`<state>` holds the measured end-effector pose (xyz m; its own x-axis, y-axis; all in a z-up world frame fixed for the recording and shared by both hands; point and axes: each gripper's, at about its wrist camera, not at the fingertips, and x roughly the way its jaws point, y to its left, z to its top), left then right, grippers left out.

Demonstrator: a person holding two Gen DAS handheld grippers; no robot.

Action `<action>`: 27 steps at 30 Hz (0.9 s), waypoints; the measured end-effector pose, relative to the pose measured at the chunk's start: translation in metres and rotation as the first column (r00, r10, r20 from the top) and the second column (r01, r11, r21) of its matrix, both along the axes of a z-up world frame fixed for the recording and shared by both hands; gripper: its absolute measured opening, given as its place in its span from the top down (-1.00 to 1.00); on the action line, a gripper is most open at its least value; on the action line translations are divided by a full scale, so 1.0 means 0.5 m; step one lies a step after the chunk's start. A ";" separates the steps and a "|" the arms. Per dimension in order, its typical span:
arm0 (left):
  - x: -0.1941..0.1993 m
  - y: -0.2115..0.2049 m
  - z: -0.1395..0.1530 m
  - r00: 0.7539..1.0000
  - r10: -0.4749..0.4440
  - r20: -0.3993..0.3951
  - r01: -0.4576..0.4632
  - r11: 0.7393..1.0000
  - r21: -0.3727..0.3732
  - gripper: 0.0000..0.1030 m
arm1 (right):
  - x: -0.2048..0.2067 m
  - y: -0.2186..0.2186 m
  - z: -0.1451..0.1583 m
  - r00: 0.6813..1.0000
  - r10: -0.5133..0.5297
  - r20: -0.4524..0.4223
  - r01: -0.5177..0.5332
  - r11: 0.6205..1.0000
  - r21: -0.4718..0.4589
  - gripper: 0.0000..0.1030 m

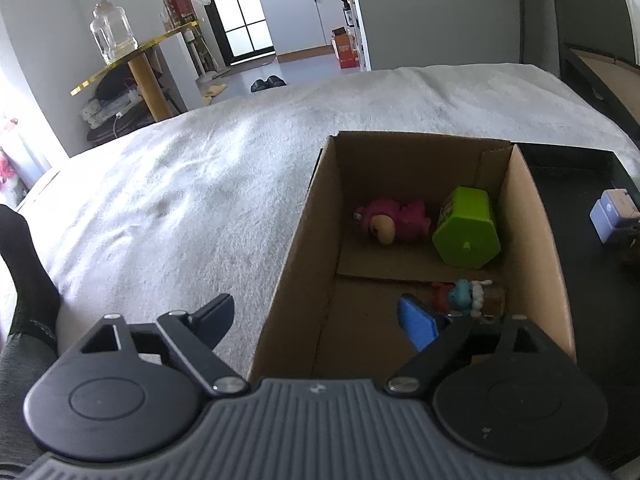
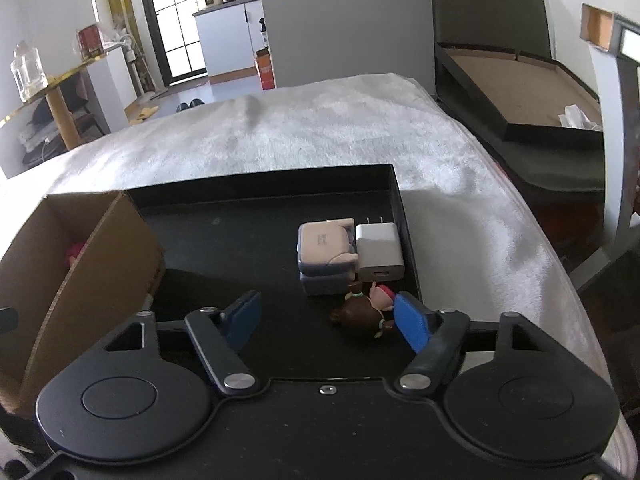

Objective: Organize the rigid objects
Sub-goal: 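Move the right gripper to the brown pig figurine and close on it, then carry the brown pig figurine with the right gripper into the box and release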

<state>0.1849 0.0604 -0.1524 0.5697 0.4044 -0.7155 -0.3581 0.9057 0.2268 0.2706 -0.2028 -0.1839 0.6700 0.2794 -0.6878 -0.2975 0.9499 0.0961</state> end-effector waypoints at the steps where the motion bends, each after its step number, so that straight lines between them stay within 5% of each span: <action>1: 0.001 -0.001 -0.001 1.000 0.000 -0.002 0.000 1.000 0.002 -0.76 | 0.003 0.002 -0.004 1.000 0.004 0.005 -0.004 1.000 -0.013 -0.35; 16: 0.009 -0.005 -0.010 1.000 0.007 -0.027 -0.007 1.000 0.015 -0.82 | 0.065 0.018 -0.062 0.997 0.060 -0.040 -0.065 0.990 -0.126 -0.35; 19: 0.010 -0.005 -0.012 0.999 0.007 -0.033 -0.006 1.000 0.023 -0.83 | 0.059 0.018 -0.069 0.996 0.062 -0.066 -0.070 0.989 -0.130 -0.01; 27: 0.005 -0.002 -0.011 1.000 0.010 -0.027 -0.010 1.000 0.013 -0.82 | 0.029 0.010 -0.048 0.995 0.048 -0.093 -0.057 0.993 -0.106 0.19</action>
<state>0.1874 0.0596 -0.1580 0.5463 0.4191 -0.7252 -0.3610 0.8991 0.2477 0.2851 -0.1979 -0.2078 0.5903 0.2334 -0.7727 -0.3421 0.9394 0.0224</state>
